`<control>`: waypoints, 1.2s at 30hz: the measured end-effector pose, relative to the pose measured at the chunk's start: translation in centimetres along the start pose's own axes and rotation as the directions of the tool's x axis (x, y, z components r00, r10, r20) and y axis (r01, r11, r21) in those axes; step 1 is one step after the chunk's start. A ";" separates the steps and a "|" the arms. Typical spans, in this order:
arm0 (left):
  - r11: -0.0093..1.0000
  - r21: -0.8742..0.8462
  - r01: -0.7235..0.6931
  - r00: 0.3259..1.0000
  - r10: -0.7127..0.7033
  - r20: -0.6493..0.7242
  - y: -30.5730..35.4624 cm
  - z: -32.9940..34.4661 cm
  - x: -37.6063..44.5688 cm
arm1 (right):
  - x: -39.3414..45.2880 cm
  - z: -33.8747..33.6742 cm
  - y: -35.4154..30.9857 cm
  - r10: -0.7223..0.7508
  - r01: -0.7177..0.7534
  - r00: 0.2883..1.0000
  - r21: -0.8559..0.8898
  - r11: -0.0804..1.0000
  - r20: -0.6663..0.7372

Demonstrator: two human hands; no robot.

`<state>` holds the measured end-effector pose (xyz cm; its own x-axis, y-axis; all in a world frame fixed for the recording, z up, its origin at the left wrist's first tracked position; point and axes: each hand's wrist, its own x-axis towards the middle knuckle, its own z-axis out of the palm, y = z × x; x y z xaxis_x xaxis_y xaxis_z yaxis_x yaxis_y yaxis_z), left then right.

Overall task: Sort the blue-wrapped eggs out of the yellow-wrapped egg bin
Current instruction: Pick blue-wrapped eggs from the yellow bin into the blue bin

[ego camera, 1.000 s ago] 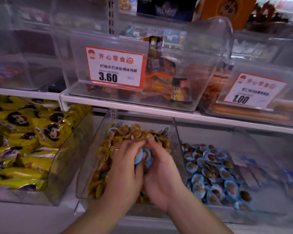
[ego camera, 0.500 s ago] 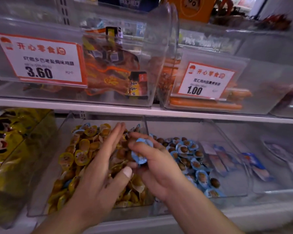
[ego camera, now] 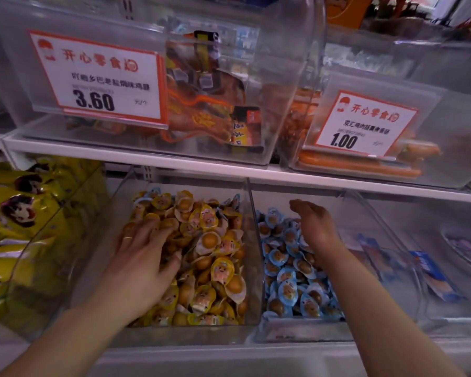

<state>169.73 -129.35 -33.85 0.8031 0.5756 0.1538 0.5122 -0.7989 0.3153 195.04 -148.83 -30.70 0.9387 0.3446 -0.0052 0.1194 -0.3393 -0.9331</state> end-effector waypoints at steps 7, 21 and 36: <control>0.993 0.095 -0.075 0.987 0.060 0.148 -1.1 0.2 -1.3 | -6.2 2.9 -3.9 -0.472 0.475 0.880 -0.070 0.877 0.058; 0.921 -0.063 -0.384 0.920 0.375 -0.114 -2.7 -4.5 -5.2 | -2.2 25.2 -8.8 -0.243 0.715 0.665 -0.508 0.480 0.706; 0.868 -0.332 -0.368 0.855 0.176 -0.488 -6.1 -7.0 -6.9 | -6.7 15.9 -7.3 -0.118 0.596 0.669 -0.435 0.675 0.733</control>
<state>158.97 -127.27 -30.31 0.6278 0.4369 0.6442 0.0480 -0.8478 0.5282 182.77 -134.73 -29.62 0.3772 0.9128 -0.1569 0.7807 -0.4045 -0.4764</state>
